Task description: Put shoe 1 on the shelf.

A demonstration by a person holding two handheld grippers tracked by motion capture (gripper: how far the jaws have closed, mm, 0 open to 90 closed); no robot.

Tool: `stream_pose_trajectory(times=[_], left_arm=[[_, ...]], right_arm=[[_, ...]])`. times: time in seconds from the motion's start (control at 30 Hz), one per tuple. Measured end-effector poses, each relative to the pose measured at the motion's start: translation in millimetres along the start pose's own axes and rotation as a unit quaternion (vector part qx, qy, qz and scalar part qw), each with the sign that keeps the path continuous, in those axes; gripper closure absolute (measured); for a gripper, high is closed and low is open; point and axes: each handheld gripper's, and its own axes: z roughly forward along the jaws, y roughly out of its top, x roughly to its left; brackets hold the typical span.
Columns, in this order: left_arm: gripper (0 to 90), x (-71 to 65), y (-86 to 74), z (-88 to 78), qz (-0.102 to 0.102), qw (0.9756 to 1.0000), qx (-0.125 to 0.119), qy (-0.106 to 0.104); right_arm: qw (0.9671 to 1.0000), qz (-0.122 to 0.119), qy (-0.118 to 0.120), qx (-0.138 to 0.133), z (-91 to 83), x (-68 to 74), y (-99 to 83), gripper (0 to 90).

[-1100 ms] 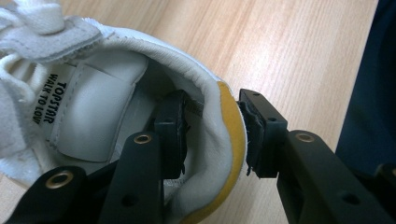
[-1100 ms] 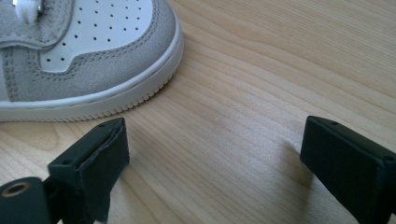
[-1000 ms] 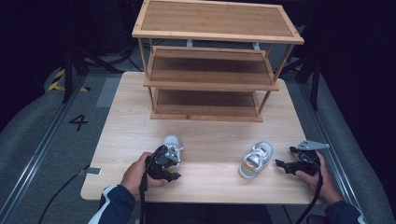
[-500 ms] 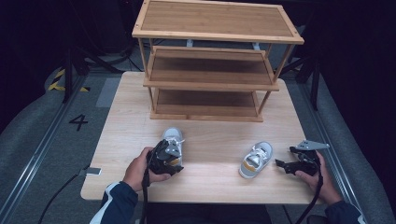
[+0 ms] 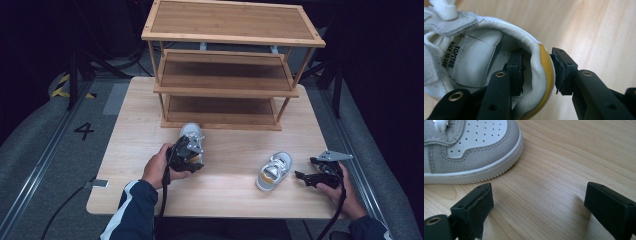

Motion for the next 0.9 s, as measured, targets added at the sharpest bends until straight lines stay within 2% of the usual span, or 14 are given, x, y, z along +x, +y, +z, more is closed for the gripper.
stream_pose_trajectory(times=[0.23, 0.37, 0.5, 0.67, 0.77, 0.83, 0.9], left_arm=[[63.2, 21.5, 23.8, 6.9, 0.010, 0.9999, -0.002, 0.005], [63.1, 34.9, 38.7, 15.7, 0.017, 0.9998, -0.008, 0.002], [62.5, 51.0, 54.7, 25.9, 0.026, 0.9996, -0.002, 0.008], [62.1, 70.2, 72.8, 44.7, 0.023, 0.9997, 0.001, 0.004], [62.1, 76.4, 77.6, 52.3, 0.020, 0.9998, 0.005, 0.000], [61.9, 82.1, 80.6, 59.7, 0.013, 0.9998, 0.011, -0.010], [61.3, 86.5, 83.3, 66.7, 0.018, 0.9997, 0.015, -0.011]], right_arm=[[1.0000, 0.000, 0.000, 0.000, 0.0, 0.0, 0.0, 8.7], [1.0000, 0.000, 0.000, 0.000, 0.0, 0.0, 0.0, 8.7], [1.0000, 0.000, 0.000, 0.000, 0.0, 0.0, 0.0, 8.7], [1.0000, 0.000, 0.000, 0.000, -0.1, 0.1, -0.1, 8.9], [1.0000, -0.001, 0.000, -0.001, -0.1, 0.1, -0.1, 9.3], [1.0000, -0.001, 0.001, -0.001, -0.2, 0.2, -0.1, 9.5], [1.0000, -0.002, 0.001, -0.001, -0.2, 0.2, -0.1, 9.8]])
